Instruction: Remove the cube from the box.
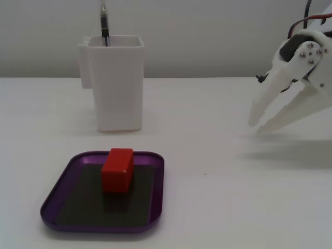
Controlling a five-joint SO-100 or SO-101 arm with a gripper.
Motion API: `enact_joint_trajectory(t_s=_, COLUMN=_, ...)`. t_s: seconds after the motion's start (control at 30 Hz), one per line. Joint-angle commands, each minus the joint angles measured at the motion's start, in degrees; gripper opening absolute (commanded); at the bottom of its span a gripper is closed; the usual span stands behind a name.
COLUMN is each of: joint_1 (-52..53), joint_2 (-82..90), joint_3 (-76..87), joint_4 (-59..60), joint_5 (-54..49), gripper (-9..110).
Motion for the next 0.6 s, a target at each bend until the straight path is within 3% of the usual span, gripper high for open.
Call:
enact_joint_trajectory(t_s=0.0, joint_1=0.53, joint_2=2.99, joint_3=-2.81, joint_4=-3.25, joint_5=-0.44, gripper=0)
enact_joint_trajectory(t_s=0.4, joint_1=0.00, joint_2=1.32, joint_3=-7.38, joint_4=-7.65, joint_5=-0.53, gripper=1)
enact_joint_trajectory(t_s=0.57, joint_1=0.00, joint_2=-7.65, joint_3=-10.55, joint_4=-8.44, joint_5=-0.44, gripper=1)
